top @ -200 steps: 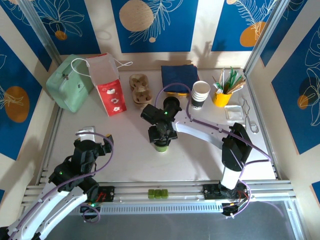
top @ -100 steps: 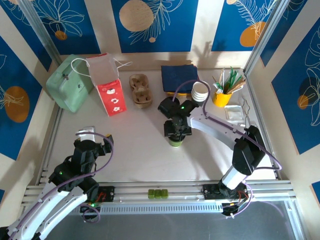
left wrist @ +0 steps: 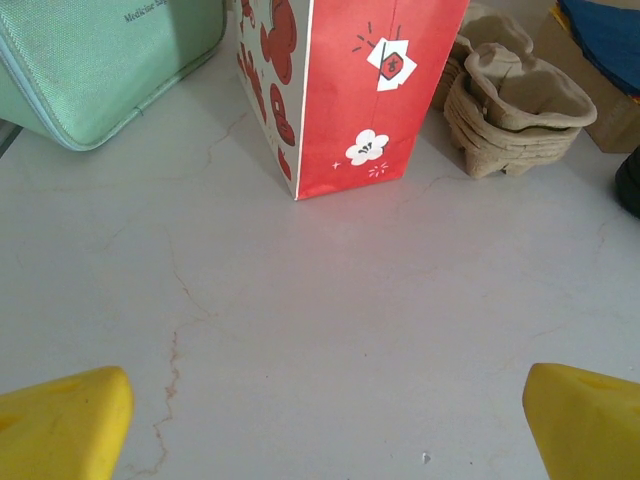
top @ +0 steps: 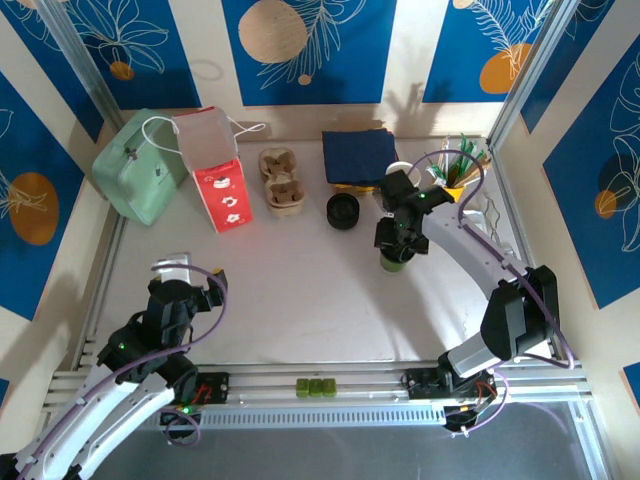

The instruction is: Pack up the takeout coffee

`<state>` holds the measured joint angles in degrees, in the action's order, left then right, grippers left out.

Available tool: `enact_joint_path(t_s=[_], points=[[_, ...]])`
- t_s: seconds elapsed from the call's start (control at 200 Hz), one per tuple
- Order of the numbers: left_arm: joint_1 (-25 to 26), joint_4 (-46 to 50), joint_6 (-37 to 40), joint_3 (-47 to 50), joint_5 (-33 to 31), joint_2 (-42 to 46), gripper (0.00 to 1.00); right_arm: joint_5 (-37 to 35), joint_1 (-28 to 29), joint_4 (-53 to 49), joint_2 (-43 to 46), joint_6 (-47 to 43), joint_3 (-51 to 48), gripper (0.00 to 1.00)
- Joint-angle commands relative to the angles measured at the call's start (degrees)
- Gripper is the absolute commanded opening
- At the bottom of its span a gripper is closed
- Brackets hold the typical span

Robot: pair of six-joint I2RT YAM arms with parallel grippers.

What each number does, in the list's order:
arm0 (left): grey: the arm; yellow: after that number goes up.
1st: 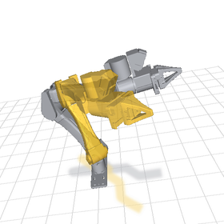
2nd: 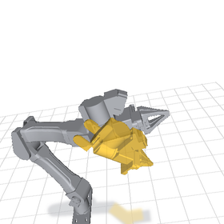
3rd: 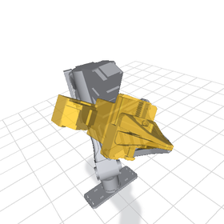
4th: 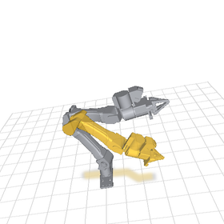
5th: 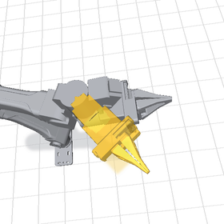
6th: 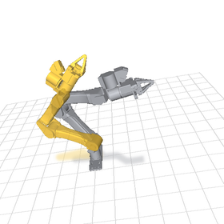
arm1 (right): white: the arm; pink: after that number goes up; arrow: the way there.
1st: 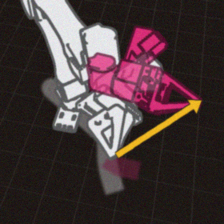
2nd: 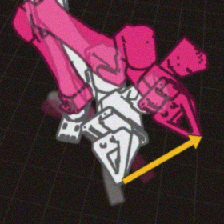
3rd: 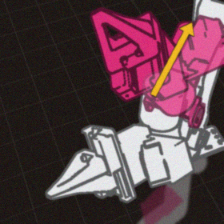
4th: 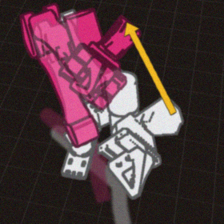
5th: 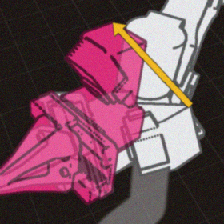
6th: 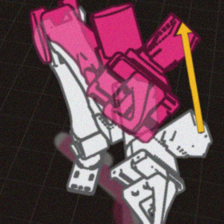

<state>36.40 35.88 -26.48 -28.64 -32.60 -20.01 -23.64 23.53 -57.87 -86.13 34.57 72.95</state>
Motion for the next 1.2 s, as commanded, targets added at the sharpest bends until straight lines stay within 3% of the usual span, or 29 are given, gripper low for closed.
enact_joint_path(t_s=[0.0,0.465,1.196], points=[[0.3,0.2,0.2,-0.3,0.6,0.7,1.0,-0.4,-3.6,1.3,1.2,-3.5,-0.5,0.72],[0.3,0.3,0.3,-0.4,0.7,0.7,1.0,3.1,-18.6,4.0,1.2,-8.3,1.6,0.72],[0.3,0.8,0.0,-0.8,0.9,0.6,0.99,5.7,-23.4,2.7,-6.2,-9.3,4.9,0.73]])
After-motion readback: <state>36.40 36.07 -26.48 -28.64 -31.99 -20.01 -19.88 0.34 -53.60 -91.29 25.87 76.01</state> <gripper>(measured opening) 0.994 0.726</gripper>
